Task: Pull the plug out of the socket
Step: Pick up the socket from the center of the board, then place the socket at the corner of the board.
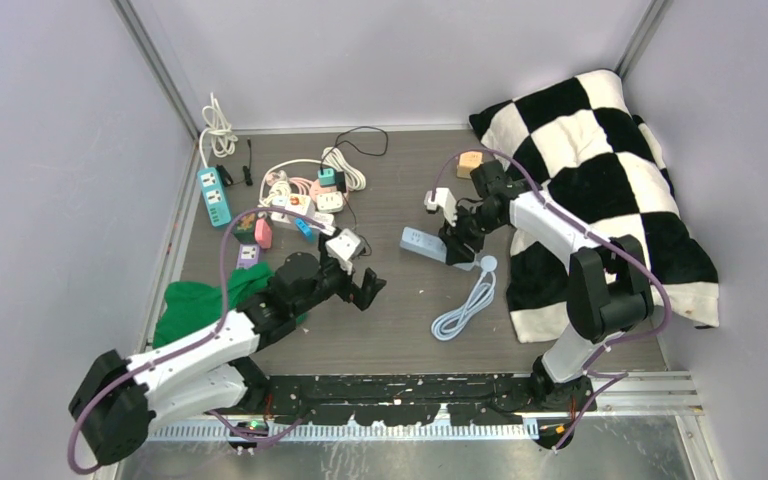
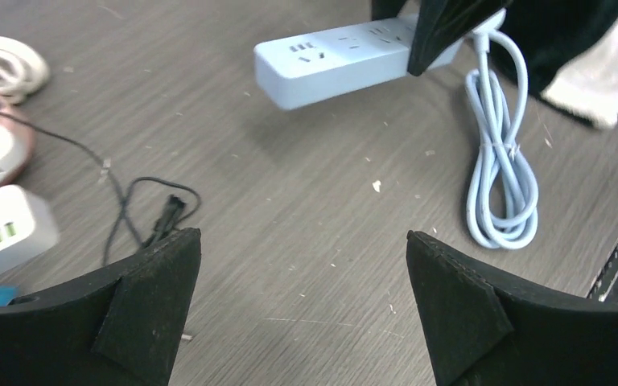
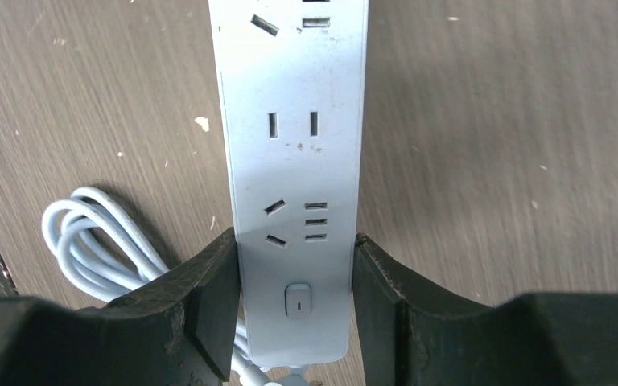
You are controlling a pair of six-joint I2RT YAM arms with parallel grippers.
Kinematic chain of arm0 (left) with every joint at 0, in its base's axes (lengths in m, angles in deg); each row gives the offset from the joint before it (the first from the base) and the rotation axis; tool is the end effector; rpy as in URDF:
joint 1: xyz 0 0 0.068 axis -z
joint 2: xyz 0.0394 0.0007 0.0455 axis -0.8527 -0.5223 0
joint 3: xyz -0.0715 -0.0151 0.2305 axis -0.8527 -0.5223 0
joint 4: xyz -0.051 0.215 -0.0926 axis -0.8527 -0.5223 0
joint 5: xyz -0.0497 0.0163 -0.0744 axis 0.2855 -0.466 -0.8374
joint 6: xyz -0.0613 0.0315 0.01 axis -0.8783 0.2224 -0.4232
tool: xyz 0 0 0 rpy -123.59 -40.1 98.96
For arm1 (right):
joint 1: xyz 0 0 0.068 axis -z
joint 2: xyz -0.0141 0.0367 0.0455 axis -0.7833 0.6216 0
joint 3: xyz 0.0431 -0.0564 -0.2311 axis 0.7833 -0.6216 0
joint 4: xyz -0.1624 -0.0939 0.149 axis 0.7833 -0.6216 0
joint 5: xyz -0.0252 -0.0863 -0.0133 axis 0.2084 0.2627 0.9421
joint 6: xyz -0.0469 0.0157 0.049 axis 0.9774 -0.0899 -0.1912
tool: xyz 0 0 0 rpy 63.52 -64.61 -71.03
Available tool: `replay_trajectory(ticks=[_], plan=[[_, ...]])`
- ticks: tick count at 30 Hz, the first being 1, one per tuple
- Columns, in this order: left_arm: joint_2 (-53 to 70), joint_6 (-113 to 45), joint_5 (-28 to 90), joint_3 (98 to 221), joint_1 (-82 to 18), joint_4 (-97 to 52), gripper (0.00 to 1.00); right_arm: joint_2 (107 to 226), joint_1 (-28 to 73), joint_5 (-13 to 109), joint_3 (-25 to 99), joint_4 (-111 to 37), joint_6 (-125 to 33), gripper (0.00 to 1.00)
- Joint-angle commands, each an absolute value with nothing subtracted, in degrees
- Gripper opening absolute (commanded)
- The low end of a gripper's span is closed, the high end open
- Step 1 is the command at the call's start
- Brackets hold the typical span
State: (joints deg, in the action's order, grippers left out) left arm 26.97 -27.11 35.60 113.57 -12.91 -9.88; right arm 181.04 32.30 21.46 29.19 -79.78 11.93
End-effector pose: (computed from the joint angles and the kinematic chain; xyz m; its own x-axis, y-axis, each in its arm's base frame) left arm 0.1653 -0.1739 0.2094 -0.2587 0.1432 -0.9553 0.7367 0.6689 -0.0992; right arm 0.2772 0.1302 0.1806 -0.2138 -0.7614 -0.6120 -0.9744 0.2105 0.0785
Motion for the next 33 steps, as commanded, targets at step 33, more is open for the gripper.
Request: replay_trajectory(ticks=[33], plan=[[32.04,-44.17,40.65,129.17,-21.58,-33.67,1.0,176.3,48.02,63.1,17.84,-59.47,-48.31,0.25]])
